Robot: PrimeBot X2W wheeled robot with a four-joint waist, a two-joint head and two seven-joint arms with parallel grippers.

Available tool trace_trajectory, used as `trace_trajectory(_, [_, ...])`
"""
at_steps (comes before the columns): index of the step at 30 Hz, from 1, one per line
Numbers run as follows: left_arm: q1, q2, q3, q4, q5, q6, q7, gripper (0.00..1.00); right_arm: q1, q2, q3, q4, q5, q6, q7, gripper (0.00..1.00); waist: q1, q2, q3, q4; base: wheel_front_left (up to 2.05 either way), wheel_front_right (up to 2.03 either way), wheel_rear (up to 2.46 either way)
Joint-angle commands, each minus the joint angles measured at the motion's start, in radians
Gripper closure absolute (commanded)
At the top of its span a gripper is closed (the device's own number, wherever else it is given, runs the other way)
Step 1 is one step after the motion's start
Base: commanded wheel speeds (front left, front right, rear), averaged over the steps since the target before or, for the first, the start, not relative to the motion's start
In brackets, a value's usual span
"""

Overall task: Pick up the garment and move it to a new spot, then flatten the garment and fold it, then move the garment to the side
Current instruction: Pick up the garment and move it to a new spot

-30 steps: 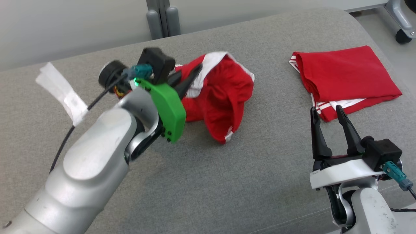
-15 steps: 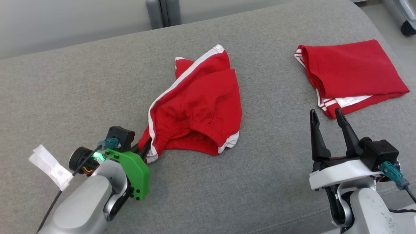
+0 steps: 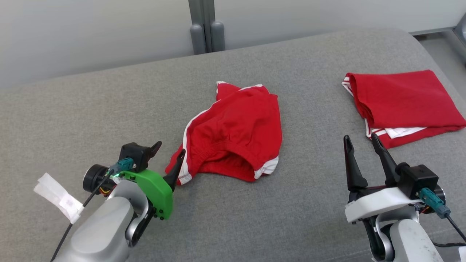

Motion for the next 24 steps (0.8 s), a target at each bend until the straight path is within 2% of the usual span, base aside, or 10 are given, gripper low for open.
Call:
trace_trajectory(1, [0.021, -0.002, 0.006, 0.003, -0.004, 0.011, -0.020, 0.00, 0.019, -0.003, -0.007, 0.000, -0.009, -0.001, 0.006, 0.00, 0.0000, 0.0000, -0.067, 0.044, 0.00, 0.00, 0.00])
trace_trajectory(10, [0.122, -0.039, 0.055, -0.047, -0.044, 0.086, -0.112, 0.00, 0.069, -0.002, -0.050, -0.023, -0.031, -0.001, 0.032, 0.00, 0.0000, 0.0000, -0.144, 0.137, 0.00, 0.00, 0.00])
trace_trajectory(15, [0.216, -0.056, 0.094, -0.087, -0.050, 0.142, -0.142, 0.00, 0.096, -0.002, -0.067, -0.022, -0.018, -0.001, 0.029, 0.00, 0.0000, 0.0000, -0.164, 0.182, 0.00, 0.00, 0.00])
trace_trajectory(24, [0.383, -0.072, 0.238, -0.240, 0.025, 0.245, -0.148, 0.00, 0.143, -0.003, -0.059, 0.005, 0.007, -0.001, 0.011, 0.00, 0.0000, 0.0000, -0.182, 0.215, 0.00, 0.00, 0.00])
